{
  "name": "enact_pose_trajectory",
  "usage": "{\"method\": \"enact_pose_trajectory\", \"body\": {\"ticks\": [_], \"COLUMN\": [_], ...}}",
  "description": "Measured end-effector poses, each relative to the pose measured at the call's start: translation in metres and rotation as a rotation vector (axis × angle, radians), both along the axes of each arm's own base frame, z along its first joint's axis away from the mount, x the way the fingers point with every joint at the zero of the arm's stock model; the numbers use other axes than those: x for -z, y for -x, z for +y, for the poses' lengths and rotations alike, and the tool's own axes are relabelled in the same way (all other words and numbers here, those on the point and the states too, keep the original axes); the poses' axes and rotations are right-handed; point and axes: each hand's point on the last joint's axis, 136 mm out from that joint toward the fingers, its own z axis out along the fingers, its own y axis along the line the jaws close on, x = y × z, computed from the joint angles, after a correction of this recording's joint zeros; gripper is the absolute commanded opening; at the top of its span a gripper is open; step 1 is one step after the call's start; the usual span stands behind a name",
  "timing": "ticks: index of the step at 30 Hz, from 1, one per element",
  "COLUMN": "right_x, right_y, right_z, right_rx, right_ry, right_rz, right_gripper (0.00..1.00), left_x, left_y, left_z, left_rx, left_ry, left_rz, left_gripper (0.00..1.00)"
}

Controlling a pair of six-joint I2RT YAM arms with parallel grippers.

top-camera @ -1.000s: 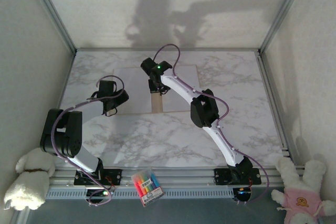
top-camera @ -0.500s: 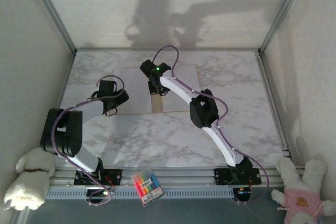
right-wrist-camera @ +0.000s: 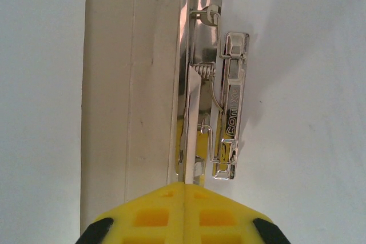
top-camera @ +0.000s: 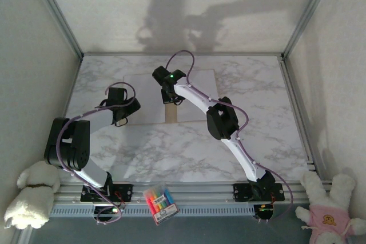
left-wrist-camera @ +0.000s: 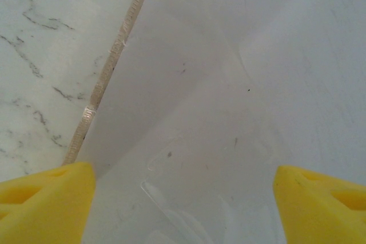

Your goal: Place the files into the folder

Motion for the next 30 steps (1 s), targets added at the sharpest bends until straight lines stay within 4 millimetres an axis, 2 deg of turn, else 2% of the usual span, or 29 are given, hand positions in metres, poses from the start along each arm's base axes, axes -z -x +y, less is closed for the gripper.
{"method": "enact_pose_trajectory", "body": {"ticks": [30], "right_x": [-0.0017], "right_y": [0.0003], "right_z": [-0.01], "right_rx": [0.022], "right_ry": [0.026], "right_rz": [-0.036], "right_gripper": [0.0], "left_x": [0.0031], "left_y": [0.0014], "left_z": [-0.0005], "left_rx": [0.008], "left_ry": [-0.005], "left_rz": [0.011], "left_gripper": [0.82]}}
